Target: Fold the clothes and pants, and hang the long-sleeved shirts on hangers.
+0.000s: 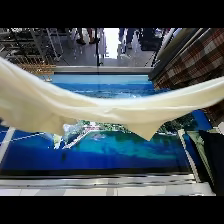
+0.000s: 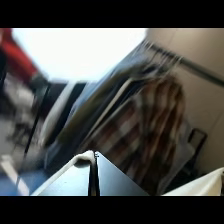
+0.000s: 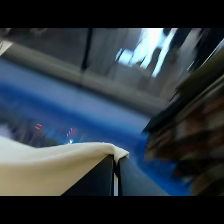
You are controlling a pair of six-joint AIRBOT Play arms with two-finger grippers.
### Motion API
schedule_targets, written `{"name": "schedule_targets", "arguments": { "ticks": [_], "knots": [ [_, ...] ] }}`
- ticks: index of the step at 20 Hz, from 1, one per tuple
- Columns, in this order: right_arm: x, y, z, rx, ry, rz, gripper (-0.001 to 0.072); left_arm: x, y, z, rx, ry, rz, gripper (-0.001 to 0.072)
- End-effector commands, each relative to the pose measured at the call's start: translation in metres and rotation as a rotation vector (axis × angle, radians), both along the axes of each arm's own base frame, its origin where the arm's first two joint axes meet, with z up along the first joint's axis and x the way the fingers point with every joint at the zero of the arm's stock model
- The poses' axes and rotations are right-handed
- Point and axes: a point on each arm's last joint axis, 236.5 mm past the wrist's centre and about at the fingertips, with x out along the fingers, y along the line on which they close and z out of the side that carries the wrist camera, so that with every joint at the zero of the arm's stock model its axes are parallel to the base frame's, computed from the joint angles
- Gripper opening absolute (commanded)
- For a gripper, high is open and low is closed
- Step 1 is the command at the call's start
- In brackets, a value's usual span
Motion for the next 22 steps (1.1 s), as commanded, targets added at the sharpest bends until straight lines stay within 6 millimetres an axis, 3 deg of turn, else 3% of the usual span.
{"name": "schedule_targets", "arguments": {
  "ticks": [1,3,4,6,9,13,15,17,19,21,22],
  "knots": [
    [-0.113,0.010,0.137,-0.113,-0.506,-0.125,0.0012,-0.099,-0.049,0.115,-0.105,-0.395,-0.083,0.0004],
    [-0.109,0.008,0.153,-0.102,-0.557,-0.122,0.0012,-0.081,-0.020,0.123,-0.129,-0.401,0.013,0.0004],
    [-0.091,0.004,0.147,-0.092,-0.518,-0.115,0.0012,-0.053,0.003,0.112,-0.094,-0.345,0.121,0.0004],
    [-0.033,-0.006,0.112,-0.054,-0.346,-0.075,0.0012,0.005,0.052,0.064,-0.007,-0.128,0.304,0.0004],
    [0.062,-0.004,0.000,0.077,0.084,0.073,0.0011,0.077,0.089,-0.042,0.071,0.241,0.301,0.0004],
    [0.169,-0.001,-0.176,0.263,0.562,0.156,0.0012,0.173,0.080,-0.244,0.175,0.693,0.234,0.0004],
    [0.225,0.002,-0.268,0.276,0.671,0.101,0.0012,0.219,0.096,-0.346,0.175,0.825,0.348,0.0004],
    [0.277,-0.004,-0.354,0.253,0.716,0.018,0.0012,0.253,0.129,-0.434,0.138,0.922,0.482,0.0004],
    [0.317,-0.012,-0.429,0.265,0.753,-0.043,0.0012,0.277,0.151,-0.508,0.111,1.027,0.540,0.0004],
    [0.346,-0.024,-0.487,0.298,0.749,-0.114,0.0012,0.297,0.153,-0.562,0.075,1.116,0.524,0.0005],
    [0.353,-0.028,-0.508,0.318,0.755,-0.137,0.0012,0.305,0.150,-0.579,0.056,1.152,0.499,0.0005]
  ]
}}
